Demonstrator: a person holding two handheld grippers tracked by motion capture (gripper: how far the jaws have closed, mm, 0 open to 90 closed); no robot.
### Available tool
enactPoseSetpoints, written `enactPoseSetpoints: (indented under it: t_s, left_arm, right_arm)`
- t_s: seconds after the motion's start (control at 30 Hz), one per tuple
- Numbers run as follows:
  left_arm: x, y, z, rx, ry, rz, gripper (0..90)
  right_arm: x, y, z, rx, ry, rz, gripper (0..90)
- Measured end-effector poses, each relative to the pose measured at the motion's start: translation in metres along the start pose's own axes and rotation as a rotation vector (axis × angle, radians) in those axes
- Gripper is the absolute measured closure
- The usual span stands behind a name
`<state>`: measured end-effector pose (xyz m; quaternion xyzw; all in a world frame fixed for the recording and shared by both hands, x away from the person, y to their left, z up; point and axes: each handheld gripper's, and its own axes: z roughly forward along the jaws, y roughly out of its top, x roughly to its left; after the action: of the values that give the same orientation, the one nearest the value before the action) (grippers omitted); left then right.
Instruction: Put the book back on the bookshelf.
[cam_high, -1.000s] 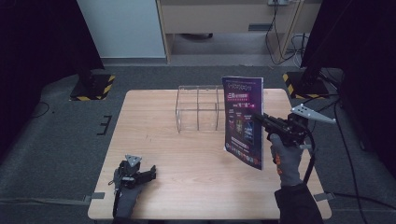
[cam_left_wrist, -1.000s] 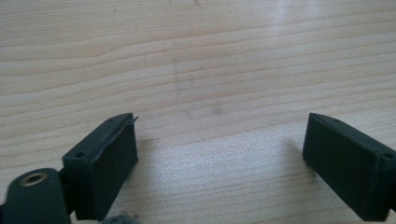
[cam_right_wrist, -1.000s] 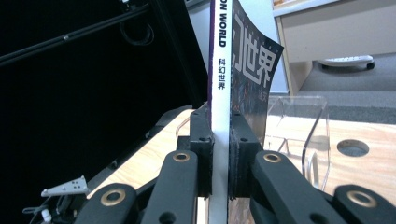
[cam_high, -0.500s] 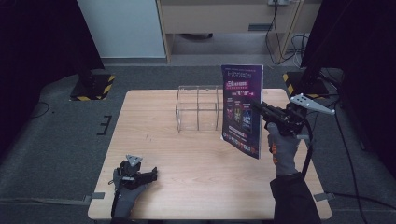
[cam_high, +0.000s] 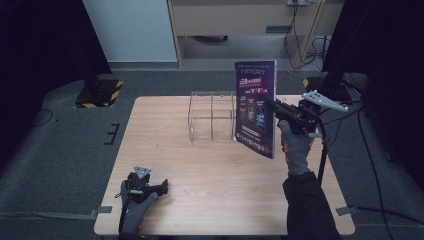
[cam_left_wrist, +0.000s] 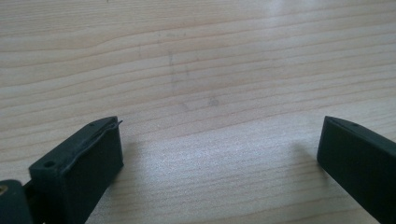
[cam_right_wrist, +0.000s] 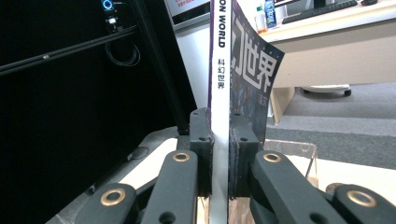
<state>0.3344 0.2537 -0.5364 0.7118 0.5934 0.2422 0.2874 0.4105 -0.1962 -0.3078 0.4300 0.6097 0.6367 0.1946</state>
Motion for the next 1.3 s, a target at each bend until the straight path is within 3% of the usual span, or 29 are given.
enactPoseSetpoints:
  t_s: [0.37,0.77,1.3]
  left_arm:
    - [0.0,0.001,0.001,-0.001,0.007,-0.003,0.0]
    - [0.001,0.001,0.001,0.0,0.004,0.002,0.0]
    - [0.001,0.002,0.002,0.001,0.002,0.003,0.0]
  right_arm:
    - [-0.011,0.0,0.014,-0.014,-0.026,0.018,83.1]
    - [-0.026,-0.001,0.033,-0.017,-0.065,0.006,83.1]
    - [-0.036,-0.008,0.058,-0.008,-0.106,-0.002,83.1]
